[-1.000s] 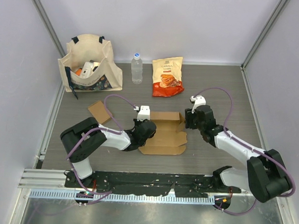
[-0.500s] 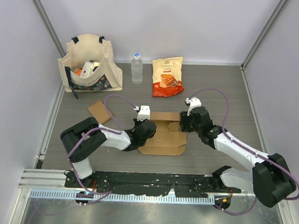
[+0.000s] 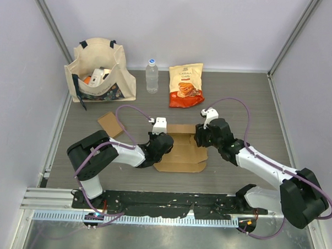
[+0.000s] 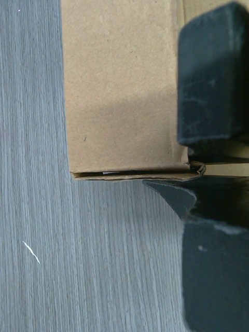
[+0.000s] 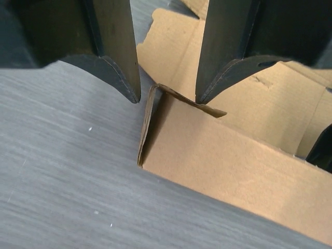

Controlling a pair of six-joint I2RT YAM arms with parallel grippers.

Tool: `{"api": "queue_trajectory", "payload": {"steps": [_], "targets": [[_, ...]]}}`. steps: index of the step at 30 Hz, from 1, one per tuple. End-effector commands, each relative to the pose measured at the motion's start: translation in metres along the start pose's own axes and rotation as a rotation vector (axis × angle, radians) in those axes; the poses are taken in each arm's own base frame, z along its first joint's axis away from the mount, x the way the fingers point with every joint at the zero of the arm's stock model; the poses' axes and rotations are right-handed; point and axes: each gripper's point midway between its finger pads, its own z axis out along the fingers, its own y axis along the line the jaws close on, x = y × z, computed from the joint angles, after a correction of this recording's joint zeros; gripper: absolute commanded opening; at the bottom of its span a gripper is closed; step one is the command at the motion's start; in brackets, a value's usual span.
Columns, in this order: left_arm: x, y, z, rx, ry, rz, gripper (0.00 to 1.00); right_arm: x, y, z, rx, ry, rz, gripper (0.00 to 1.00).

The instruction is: Fold the paper box

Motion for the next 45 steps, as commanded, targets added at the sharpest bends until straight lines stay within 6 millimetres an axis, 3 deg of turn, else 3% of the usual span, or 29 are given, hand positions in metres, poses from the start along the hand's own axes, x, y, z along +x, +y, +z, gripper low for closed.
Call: {"api": "queue_trajectory", "payload": {"steps": [1, 4, 6, 8, 9, 11, 13, 14, 15, 19, 22, 24, 25, 26, 27, 29, 36, 38, 39, 41, 42, 43, 44, 45], "targets": [[0.001, 0.0, -0.002, 0.0, 0.006, 0.017, 0.0, -0.037, 0.0, 0.011, 0.011, -0.153, -0.06, 0.52], [0.001, 0.003, -0.002, -0.007, 0.004, 0.017, 0.0, -0.041, 0.002, 0.017, 0.021, -0.206, -0.06, 0.5], [0.001, 0.002, -0.003, -0.004, 0.002, 0.014, 0.0, -0.032, -0.002, 0.021, 0.063, -0.22, -0.063, 0.49], [0.0, 0.001, -0.003, 0.001, 0.003, 0.01, 0.0, -0.034, 0.006, 0.023, 0.072, -0.266, -0.055, 0.47], [0.0, 0.001, -0.003, -0.001, 0.003, 0.01, 0.0, -0.031, -0.002, 0.027, 0.146, -0.267, -0.048, 0.46], [0.001, 0.001, -0.003, 0.001, 0.003, 0.009, 0.0, -0.032, 0.006, 0.029, 0.173, -0.311, -0.05, 0.4], [0.0, 0.0, -0.003, 0.004, 0.0, 0.004, 0.0, -0.034, -0.007, 0.032, 0.291, -0.354, -0.015, 0.34], [0.0, -0.001, -0.003, 0.008, 0.0, 0.002, 0.0, -0.029, -0.003, 0.031, 0.305, -0.365, -0.01, 0.33], [-0.001, 0.0, -0.003, 0.006, 0.0, 0.001, 0.0, -0.04, -0.001, 0.029, 0.309, -0.437, 0.028, 0.33], [-0.003, 0.0, -0.004, 0.008, -0.006, -0.007, 0.0, -0.028, -0.011, 0.038, 0.414, -0.477, 0.062, 0.33], [-0.005, 0.001, -0.006, 0.007, -0.011, -0.011, 0.0, -0.032, -0.004, 0.043, 0.414, -0.507, 0.075, 0.32], [-0.006, 0.004, -0.006, -0.004, -0.018, -0.016, 0.0, -0.029, -0.011, 0.045, 0.511, -0.513, 0.079, 0.25], [-0.007, 0.004, -0.005, -0.01, -0.02, -0.021, 0.0, -0.028, -0.014, 0.043, 0.557, -0.522, 0.089, 0.01], [-0.007, 0.005, -0.006, -0.014, -0.022, -0.029, 0.0, -0.023, -0.031, 0.034, 0.729, -0.545, 0.132, 0.01], [-0.008, 0.006, -0.006, -0.02, -0.027, -0.049, 0.0, -0.022, -0.036, 0.029, 0.805, -0.566, 0.163, 0.01], [-0.009, 0.005, -0.006, -0.017, -0.029, -0.072, 0.0, -0.028, -0.026, 0.025, 0.867, -0.591, 0.181, 0.01], [-0.008, 0.003, -0.007, -0.021, -0.011, -0.092, 0.0, -0.034, -0.009, 0.039, 0.748, -0.588, 0.156, 0.01], [-0.008, 0.006, -0.007, -0.03, -0.014, -0.088, 0.0, -0.027, -0.009, 0.04, 0.7, -0.567, 0.136, 0.01], [-0.007, 0.007, -0.007, -0.034, -0.015, -0.087, 0.0, -0.025, -0.007, 0.042, 0.666, -0.551, 0.113, 0.02], [-0.006, 0.009, -0.008, -0.04, -0.014, -0.081, 0.0, -0.025, 0.004, 0.042, 0.56, -0.527, 0.091, 0.29], [-0.006, 0.009, -0.008, -0.043, -0.013, -0.077, 0.0, -0.016, 0.004, 0.043, 0.541, -0.475, 0.053, 0.41], [-0.005, 0.011, -0.008, -0.048, -0.012, -0.076, 0.0, -0.021, 0.015, 0.04, 0.458, -0.463, 0.059, 0.6], [-0.005, 0.012, -0.008, -0.051, -0.012, -0.072, 0.0, -0.016, 0.015, 0.036, 0.441, -0.438, 0.057, 0.67], [-0.005, 0.012, -0.009, -0.051, -0.011, -0.068, 0.0, 0.002, 0.011, 0.035, 0.436, -0.355, 0.044, 0.73]]}}
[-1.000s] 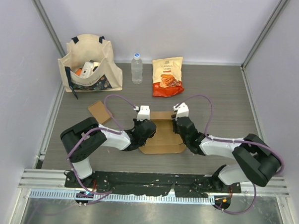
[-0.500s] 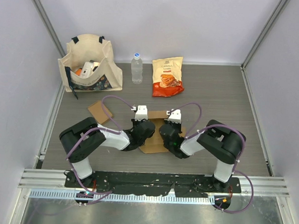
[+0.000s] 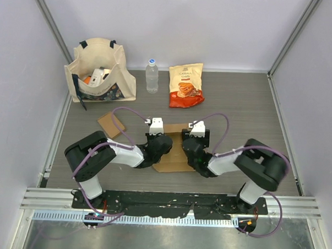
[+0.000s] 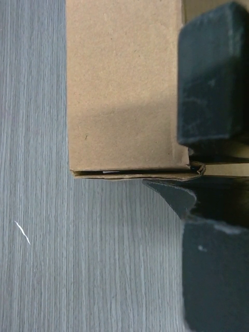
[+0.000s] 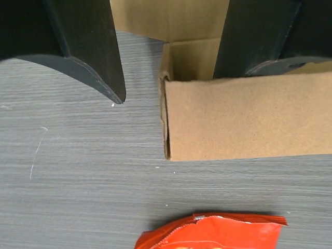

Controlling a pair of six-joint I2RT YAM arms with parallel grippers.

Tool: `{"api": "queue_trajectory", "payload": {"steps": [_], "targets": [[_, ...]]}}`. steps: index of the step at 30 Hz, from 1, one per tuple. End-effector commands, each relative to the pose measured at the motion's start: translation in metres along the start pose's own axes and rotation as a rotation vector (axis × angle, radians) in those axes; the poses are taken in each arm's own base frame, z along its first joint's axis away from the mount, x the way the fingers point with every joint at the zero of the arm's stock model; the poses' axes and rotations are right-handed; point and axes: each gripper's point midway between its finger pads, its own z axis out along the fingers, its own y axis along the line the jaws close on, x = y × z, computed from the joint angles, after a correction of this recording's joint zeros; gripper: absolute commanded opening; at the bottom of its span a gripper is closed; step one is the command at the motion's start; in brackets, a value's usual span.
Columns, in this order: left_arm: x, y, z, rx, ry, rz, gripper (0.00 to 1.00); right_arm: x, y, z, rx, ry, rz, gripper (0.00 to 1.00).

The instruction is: Fold the paper box

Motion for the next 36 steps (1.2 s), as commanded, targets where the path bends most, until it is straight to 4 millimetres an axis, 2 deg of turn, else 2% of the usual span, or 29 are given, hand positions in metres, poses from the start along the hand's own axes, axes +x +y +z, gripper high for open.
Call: {"api": "queue_trajectory", "payload": {"steps": [1, 2, 3, 4, 5, 6, 7, 8, 9, 10, 11, 12, 13, 14, 15, 16, 19, 21, 22, 24, 25, 26, 28, 31, 32, 33, 34, 35, 36], "targets": [[-0.007, 0.001, -0.006, -0.005, -0.012, -0.002, 0.0, 0.004, 0.003, -0.021, -0.14, 0.125, 0.029, 0.75], [-0.006, 0.002, -0.006, -0.008, -0.009, 0.0, 0.0, -0.006, 0.005, -0.031, -0.19, 0.143, 0.07, 0.76], [-0.006, 0.002, -0.007, -0.009, -0.009, 0.004, 0.0, 0.006, 0.0, -0.04, -0.215, 0.204, 0.066, 0.78], [-0.006, 0.003, -0.007, -0.011, -0.008, 0.004, 0.0, 0.009, -0.002, -0.048, -0.245, 0.238, 0.073, 0.79], [-0.005, 0.003, -0.007, -0.009, -0.004, 0.008, 0.0, -0.001, 0.0, -0.059, -0.299, 0.256, 0.116, 0.79], [-0.005, 0.003, -0.007, -0.009, -0.003, 0.011, 0.0, 0.007, -0.008, -0.068, -0.309, 0.303, 0.1, 0.81], [-0.004, 0.002, -0.007, -0.009, -0.001, 0.013, 0.0, 0.006, -0.013, -0.069, -0.317, 0.319, 0.129, 0.83], [-0.004, 0.003, -0.007, -0.01, 0.0, 0.014, 0.0, -0.007, -0.006, -0.078, -0.397, 0.332, 0.197, 0.83], [-0.004, 0.003, -0.007, -0.011, 0.002, 0.013, 0.0, 0.003, -0.018, -0.082, -0.362, 0.395, 0.2, 0.84], [-0.003, 0.003, -0.006, -0.011, 0.005, 0.015, 0.0, 0.0, -0.028, -0.075, -0.309, 0.435, 0.324, 0.84], [-0.003, 0.002, -0.007, -0.009, 0.007, 0.018, 0.0, 0.004, -0.022, -0.085, -0.38, 0.516, 0.387, 0.85], [-0.004, 0.0, -0.006, -0.007, 0.009, 0.015, 0.0, 0.011, -0.021, -0.088, -0.377, 0.597, 0.491, 0.85], [-0.004, 0.0, -0.006, -0.009, 0.012, 0.019, 0.0, 0.02, -0.038, -0.076, -0.312, 0.656, 0.582, 0.85], [-0.004, -0.001, -0.006, -0.007, 0.015, 0.021, 0.0, 0.034, -0.043, -0.082, -0.296, 0.749, 0.619, 0.84], [-0.003, -0.002, -0.006, -0.005, 0.019, 0.023, 0.0, 0.047, -0.036, -0.098, -0.342, 0.893, 0.66, 0.81], [-0.004, -0.003, -0.006, -0.002, 0.018, 0.021, 0.0, 0.055, -0.04, -0.102, -0.327, 0.945, 0.676, 0.81], [-0.002, -0.003, -0.005, 0.003, 0.022, 0.021, 0.0, 0.072, -0.037, -0.119, -0.372, 1.062, 0.696, 0.8], [0.0, -0.004, -0.005, 0.005, 0.026, 0.022, 0.0, 0.078, -0.029, -0.126, -0.427, 1.095, 0.708, 0.76], [0.0, -0.004, -0.005, 0.006, 0.027, 0.02, 0.0, 0.091, -0.028, -0.135, -0.434, 1.145, 0.721, 0.73], [-0.002, -0.003, -0.006, 0.005, 0.024, 0.019, 0.0, 0.077, -0.009, -0.126, -0.534, 1.079, 0.832, 0.64], [-0.003, -0.002, -0.007, 0.004, 0.023, 0.016, 0.0, 0.085, -0.008, -0.132, -0.551, 1.095, 0.858, 0.63], [-0.003, -0.001, -0.007, 0.003, 0.023, 0.017, 0.0, 0.076, -0.003, -0.122, -0.578, 1.033, 0.879, 0.62], [-0.005, -0.002, -0.009, 0.008, 0.023, 0.017, 0.0, 0.078, -0.004, -0.112, -0.556, 0.997, 0.87, 0.6], [-0.007, -0.004, -0.013, 0.026, 0.042, 0.027, 0.0, 0.064, 0.002, -0.097, -0.583, 0.923, 0.902, 0.42], [-0.006, -0.006, -0.015, 0.042, 0.054, 0.037, 0.05, 0.068, 0.001, -0.094, -0.555, 0.93, 0.897, 0.26], [-0.009, -0.006, -0.018, 0.043, 0.057, 0.042, 0.16, 0.064, 0.002, -0.089, -0.549, 0.921, 0.887, 0.19], [-0.013, -0.003, -0.023, 0.044, 0.067, 0.051, 0.46, 0.065, 0.001, -0.087, -0.535, 0.929, 0.878, 0.13], [-0.018, 0.0, -0.028, 0.049, 0.069, 0.052, 0.57, 0.072, -0.002, -0.09, -0.498, 0.97, 0.866, 0.04], [-0.021, 0.0, -0.033, 0.06, 0.082, 0.057, 0.68, 0.067, -0.001, -0.088, -0.501, 0.974, 0.866, 0.02]]}}
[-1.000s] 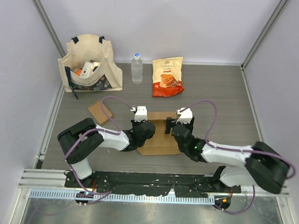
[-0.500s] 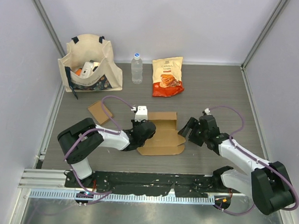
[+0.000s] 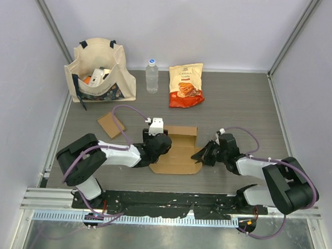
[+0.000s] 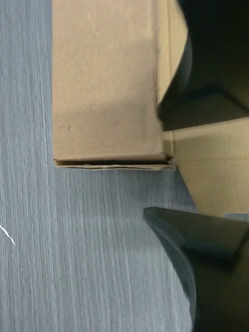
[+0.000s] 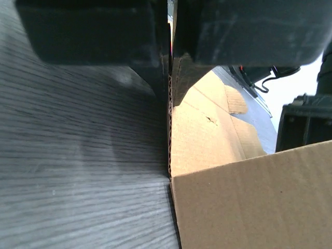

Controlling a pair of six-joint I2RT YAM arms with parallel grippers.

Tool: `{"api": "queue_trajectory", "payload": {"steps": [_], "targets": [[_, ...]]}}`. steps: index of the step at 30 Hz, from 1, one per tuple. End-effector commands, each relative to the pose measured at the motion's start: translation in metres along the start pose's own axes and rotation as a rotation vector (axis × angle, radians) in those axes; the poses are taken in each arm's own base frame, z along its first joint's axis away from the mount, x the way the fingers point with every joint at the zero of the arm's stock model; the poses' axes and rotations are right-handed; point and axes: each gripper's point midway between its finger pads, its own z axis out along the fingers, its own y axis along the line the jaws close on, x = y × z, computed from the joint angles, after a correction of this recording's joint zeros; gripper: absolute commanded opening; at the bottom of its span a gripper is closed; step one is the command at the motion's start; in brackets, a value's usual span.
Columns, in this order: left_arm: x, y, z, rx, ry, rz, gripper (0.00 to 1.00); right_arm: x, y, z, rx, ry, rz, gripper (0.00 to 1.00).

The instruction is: Fold the paper box

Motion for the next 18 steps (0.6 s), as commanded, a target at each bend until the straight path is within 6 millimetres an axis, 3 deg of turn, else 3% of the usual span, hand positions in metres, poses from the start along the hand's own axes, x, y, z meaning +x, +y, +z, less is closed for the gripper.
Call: {"api": "queue_trajectory", "payload": {"steps": [1, 2, 3, 5, 8, 12, 13, 14, 15, 17, 18], "targets": [[-0.03, 0.004, -0.034, 0.061, 0.009, -0.009, 0.72, -0.008, 0.0, 0.001, 0.061, -0.002, 0.008, 0.01], [-0.034, 0.004, -0.041, 0.089, 0.014, -0.009, 0.76, -0.005, -0.006, -0.001, 0.101, 0.02, 0.023, 0.01], [-0.033, 0.001, -0.05, 0.136, 0.04, -0.008, 0.83, -0.011, 0.002, -0.002, 0.104, 0.014, 0.01, 0.01], [-0.042, 0.008, -0.077, 0.196, 0.067, -0.027, 0.84, -0.008, -0.006, -0.007, 0.172, 0.041, 0.02, 0.01], [-0.052, 0.001, -0.117, 0.394, 0.071, -0.067, 0.82, -0.011, 0.0, -0.012, 0.156, 0.066, 0.07, 0.01], [-0.056, -0.038, -0.165, 0.734, 0.096, 0.073, 0.75, -0.007, 0.013, -0.013, 0.092, 0.131, 0.136, 0.01], [-0.045, -0.045, -0.174, 0.78, 0.146, 0.135, 0.75, -0.003, 0.019, -0.013, 0.062, 0.161, 0.143, 0.01], [-0.057, -0.054, -0.181, 0.811, 0.108, 0.231, 0.75, -0.003, 0.021, -0.012, 0.052, 0.173, 0.156, 0.01], [-0.028, -0.062, -0.187, 0.826, 0.18, 0.365, 0.78, -0.003, 0.024, -0.012, 0.04, 0.18, 0.156, 0.01], [-0.018, -0.067, -0.187, 0.807, 0.152, 0.594, 0.82, 0.0, 0.028, -0.013, 0.021, 0.213, 0.164, 0.01], [-0.001, -0.078, -0.191, 0.807, 0.175, 0.724, 0.85, 0.0, 0.029, -0.014, 0.015, 0.219, 0.172, 0.01]]}}
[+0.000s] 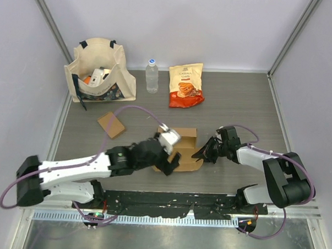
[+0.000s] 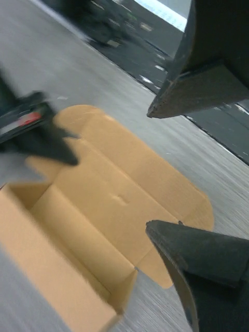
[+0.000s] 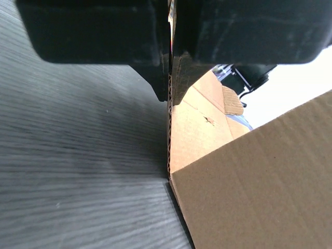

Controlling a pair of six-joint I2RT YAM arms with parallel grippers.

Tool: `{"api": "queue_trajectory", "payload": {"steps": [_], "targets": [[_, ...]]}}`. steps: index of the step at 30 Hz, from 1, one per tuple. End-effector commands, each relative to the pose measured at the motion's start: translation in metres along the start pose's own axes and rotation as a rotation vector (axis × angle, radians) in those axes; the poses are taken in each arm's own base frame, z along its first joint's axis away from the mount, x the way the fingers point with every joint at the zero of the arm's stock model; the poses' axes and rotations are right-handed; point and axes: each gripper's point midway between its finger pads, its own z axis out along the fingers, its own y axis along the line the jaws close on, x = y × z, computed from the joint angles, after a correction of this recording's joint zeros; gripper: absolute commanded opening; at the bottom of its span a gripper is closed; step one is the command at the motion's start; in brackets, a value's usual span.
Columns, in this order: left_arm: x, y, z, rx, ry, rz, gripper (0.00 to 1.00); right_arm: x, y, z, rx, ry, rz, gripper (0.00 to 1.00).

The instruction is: Fold the paper box

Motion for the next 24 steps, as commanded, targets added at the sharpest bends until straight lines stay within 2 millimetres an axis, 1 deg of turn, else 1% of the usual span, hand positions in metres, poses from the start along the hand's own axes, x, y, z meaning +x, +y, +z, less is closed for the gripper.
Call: {"api": "queue_trajectory", "payload": {"steps": [1, 2, 3, 4, 6, 7, 9, 10, 11, 12, 13, 14, 15, 16, 17, 18, 19, 20, 21, 22, 23, 24], "targets": [[0.051, -0.036, 0.009, 0.09, 0.258, 0.497, 0.86, 0.008, 0.019, -0.005, -0.065, 0.091, 0.027, 0.01], [0.052, -0.029, 0.015, 0.025, 0.267, 0.573, 0.88, 0.009, 0.022, -0.006, -0.073, 0.098, 0.025, 0.01], [0.059, -0.037, 0.02, 0.033, 0.289, 0.707, 0.9, 0.011, 0.022, -0.007, -0.077, 0.104, 0.023, 0.01], [0.061, -0.036, 0.025, 0.015, 0.293, 0.756, 0.9, 0.01, 0.022, -0.007, -0.078, 0.103, 0.028, 0.01], [0.06, -0.038, 0.032, -0.019, 0.283, 0.847, 0.9, 0.011, 0.023, -0.009, -0.089, 0.111, 0.034, 0.01], [0.062, -0.038, 0.04, -0.038, 0.297, 0.877, 0.9, 0.012, 0.024, -0.009, -0.096, 0.112, 0.038, 0.01], [0.062, -0.035, 0.047, -0.094, 0.302, 0.927, 0.89, 0.017, 0.022, -0.011, -0.102, 0.124, 0.064, 0.01], [0.067, -0.033, 0.056, -0.119, 0.326, 0.965, 0.88, 0.014, 0.03, -0.012, -0.142, 0.11, 0.066, 0.01], [0.068, -0.03, 0.061, -0.151, 0.331, 0.99, 0.85, 0.015, 0.031, -0.013, -0.151, 0.108, 0.079, 0.01], [0.065, -0.026, 0.065, -0.202, 0.327, 1.011, 0.79, 0.017, 0.03, -0.013, -0.156, 0.112, 0.086, 0.01], [0.057, -0.018, 0.067, -0.281, 0.318, 1.033, 0.75, 0.017, 0.033, -0.016, -0.167, 0.104, 0.081, 0.01], [0.058, -0.014, 0.074, -0.332, 0.326, 1.06, 0.68, 0.017, 0.034, -0.017, -0.168, 0.099, 0.081, 0.01], [0.054, -0.014, 0.077, -0.362, 0.312, 1.065, 0.54, 0.016, 0.035, -0.018, -0.168, 0.09, 0.079, 0.01], [0.052, -0.012, 0.079, -0.393, 0.309, 1.073, 0.48, 0.015, 0.036, -0.02, -0.168, 0.082, 0.073, 0.01], [0.049, -0.015, 0.083, -0.399, 0.302, 1.064, 0.41, 0.015, 0.036, -0.021, -0.17, 0.077, 0.051, 0.03], [0.052, -0.014, 0.082, -0.391, 0.323, 1.066, 0.27, 0.01, 0.039, -0.023, -0.179, 0.064, 0.036, 0.07], [0.052, -0.017, 0.082, -0.379, 0.326, 1.052, 0.21, 0.006, 0.043, -0.027, -0.196, 0.053, 0.024, 0.19], [0.053, -0.02, 0.082, -0.364, 0.326, 1.023, 0.14, 0.0, 0.046, -0.031, -0.21, 0.032, 0.01, 0.26], [0.05, -0.022, 0.078, -0.348, 0.322, 1.003, 0.05, -0.018, 0.052, -0.039, -0.237, -0.026, -0.031, 0.36], [0.049, -0.024, 0.076, -0.336, 0.322, 0.988, 0.03, -0.028, 0.056, -0.046, -0.244, -0.066, -0.06, 0.57], [0.05, -0.027, 0.074, -0.309, 0.326, 0.963, 0.01, -0.038, 0.064, -0.056, -0.264, -0.118, -0.125, 0.67], [0.046, -0.026, 0.067, -0.304, 0.331, 0.909, 0.0, -0.054, 0.081, -0.068, -0.277, -0.178, -0.252, 0.76]]}}
